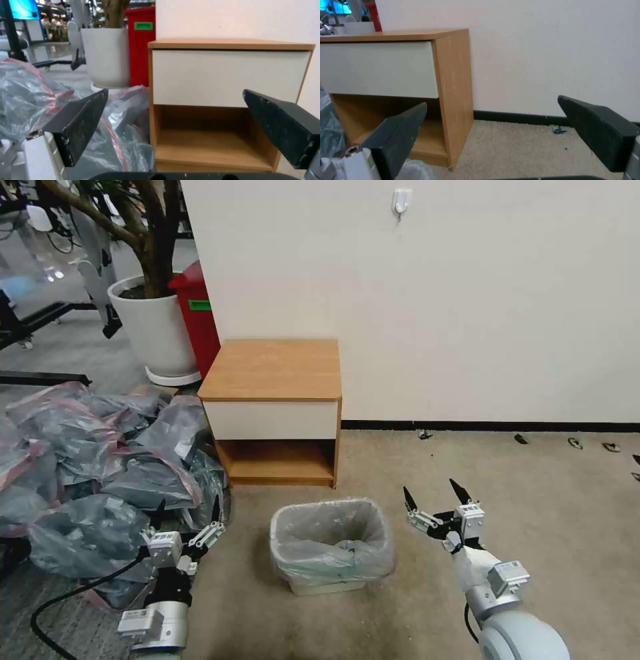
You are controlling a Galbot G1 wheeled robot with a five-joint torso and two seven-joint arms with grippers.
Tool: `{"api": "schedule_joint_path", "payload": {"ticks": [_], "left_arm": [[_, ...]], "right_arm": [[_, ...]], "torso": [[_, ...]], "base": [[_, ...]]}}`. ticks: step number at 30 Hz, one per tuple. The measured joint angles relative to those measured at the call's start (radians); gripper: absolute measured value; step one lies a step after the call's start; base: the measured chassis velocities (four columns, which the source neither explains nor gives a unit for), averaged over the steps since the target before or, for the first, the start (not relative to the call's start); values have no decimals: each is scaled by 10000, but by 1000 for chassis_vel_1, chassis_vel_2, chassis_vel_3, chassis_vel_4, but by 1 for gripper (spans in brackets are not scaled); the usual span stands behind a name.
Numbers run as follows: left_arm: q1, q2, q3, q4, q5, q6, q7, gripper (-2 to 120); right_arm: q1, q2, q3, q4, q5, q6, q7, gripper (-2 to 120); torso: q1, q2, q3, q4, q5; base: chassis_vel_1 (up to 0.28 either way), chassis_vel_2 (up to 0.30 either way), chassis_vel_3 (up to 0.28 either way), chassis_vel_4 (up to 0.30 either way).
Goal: Pick up the garbage bag from the table and place it over the trash can.
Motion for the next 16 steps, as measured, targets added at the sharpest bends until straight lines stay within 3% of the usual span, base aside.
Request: {"api": "schedule_joint_path", "payload": {"ticks": [16], "left_arm": [[-3, 6, 2, 0, -10, 12, -11, 100]], "right_arm": [[0, -3, 1, 10, -2, 6, 10, 100]], "torso": [[0, 0, 0, 0, 0]], "base": [[0, 0, 0, 0]]}}
